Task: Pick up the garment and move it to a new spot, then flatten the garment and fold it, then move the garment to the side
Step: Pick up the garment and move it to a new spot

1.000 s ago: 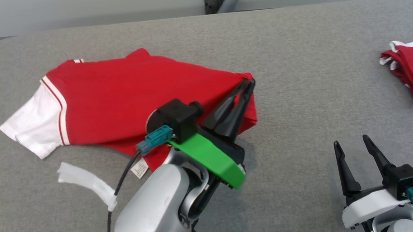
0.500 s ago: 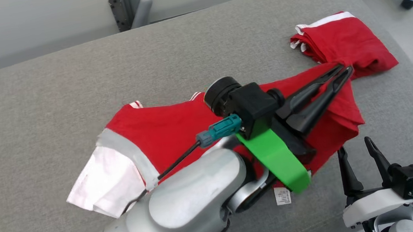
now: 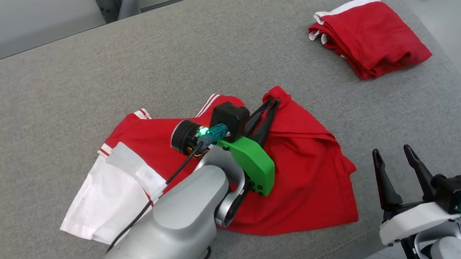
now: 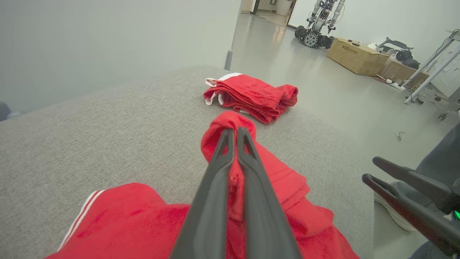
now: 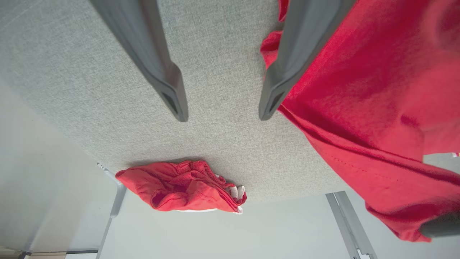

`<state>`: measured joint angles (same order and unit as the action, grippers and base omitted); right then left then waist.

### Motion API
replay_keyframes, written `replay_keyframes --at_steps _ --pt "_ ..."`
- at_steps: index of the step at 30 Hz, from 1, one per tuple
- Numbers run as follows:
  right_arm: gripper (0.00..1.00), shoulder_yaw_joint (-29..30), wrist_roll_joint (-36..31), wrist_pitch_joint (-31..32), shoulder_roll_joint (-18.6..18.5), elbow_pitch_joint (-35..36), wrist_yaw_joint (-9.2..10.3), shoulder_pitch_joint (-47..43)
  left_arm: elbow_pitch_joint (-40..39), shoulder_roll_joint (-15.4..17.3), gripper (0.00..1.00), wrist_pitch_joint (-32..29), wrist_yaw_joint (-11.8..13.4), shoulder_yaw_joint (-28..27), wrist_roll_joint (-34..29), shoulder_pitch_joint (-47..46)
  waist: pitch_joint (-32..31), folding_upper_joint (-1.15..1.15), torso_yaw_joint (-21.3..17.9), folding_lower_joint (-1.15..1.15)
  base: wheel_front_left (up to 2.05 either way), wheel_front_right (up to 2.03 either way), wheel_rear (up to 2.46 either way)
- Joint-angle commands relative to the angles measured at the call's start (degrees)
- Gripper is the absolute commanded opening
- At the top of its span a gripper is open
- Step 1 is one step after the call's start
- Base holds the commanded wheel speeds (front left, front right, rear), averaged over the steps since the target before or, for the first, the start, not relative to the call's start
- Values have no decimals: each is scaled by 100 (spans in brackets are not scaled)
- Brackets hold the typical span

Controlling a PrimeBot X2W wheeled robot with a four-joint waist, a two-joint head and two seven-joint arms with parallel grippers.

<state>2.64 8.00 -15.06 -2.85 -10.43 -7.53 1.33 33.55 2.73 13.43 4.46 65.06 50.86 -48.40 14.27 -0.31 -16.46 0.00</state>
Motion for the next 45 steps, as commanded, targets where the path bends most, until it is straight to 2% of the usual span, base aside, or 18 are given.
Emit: replay_keyframes --at_steps 1,6,7,9,10,16,20,21,25,31,35,38,43,45 --pt "100 -7 13 -16 -9 -2 8 70 245 28 0 62 -44 3 61 -10 32 31 97 0 0 0 0" --pt "100 30 -76 -16 -9 -16 8 63 840 26 0 137 -104 33 96 -6 -11 31 268 0 0 0 0" --pt "100 42 -92 -16 -10 -25 8 49 897 26 6 151 -118 48 106 20 -25 31 302 0 0 0 0" --pt "100 43 -120 -16 -10 -36 8 28 960 26 66 172 -137 43 139 92 -67 31 363 0 0 0 0" --pt "100 33 -137 -16 -11 -25 8 24 975 26 100 180 -136 24 152 134 -92 31 388 0 0 0 0" --pt "100 37 -323 -16 -11 245 8 -63 426 41 100 172 119 -761 -280 655 -296 31 549 0 0 0 0" --pt "100 91 -417 -16 -11 523 8 -144 -509 379 100 167 445 -1476 -1075 1430 -452 31 702 0 0 0 0" --pt "100 91 -417 -16 -11 523 8 -144 -509 379 100 167 445 -1476 -1075 1430 -452 31 702 0 0 0 0" --pt "100 211 -553 -16 -11 802 8 -296 -1444 710 100 169 698 -2175 -1710 2382 -591 31 922 0 0 0 0" --pt "100 533 -770 -16 -9 1175 7 -507 -2285 1086 100 170 817 -3177 -2477 3608 -786 31 1316 0 0 0 0" --pt "100 706 -915 -16 -13 1315 8 -631 -2698 1120 100 169 672 -3894 -2962 4275 -898 31 1542 0 0 0 0" --pt "100 821 -1001 -16 -12 1365 8 -763 -2840 1013 100 170 533 -4411 -3248 4729 -1002 31 1683 0 0 0 0" --pt "100 1055 -1047 -16 -11 1346 8 -978 -2878 858 100 170 174 -5108 -3644 5336 -1214 31 1853 0 0 0 0" --pt "100 1172 -1078 -16 -9 1305 8 -1087 -2920 746 100 170 -54 -5493 -3841 5640 -1304 31 1890 0 0 0 0"
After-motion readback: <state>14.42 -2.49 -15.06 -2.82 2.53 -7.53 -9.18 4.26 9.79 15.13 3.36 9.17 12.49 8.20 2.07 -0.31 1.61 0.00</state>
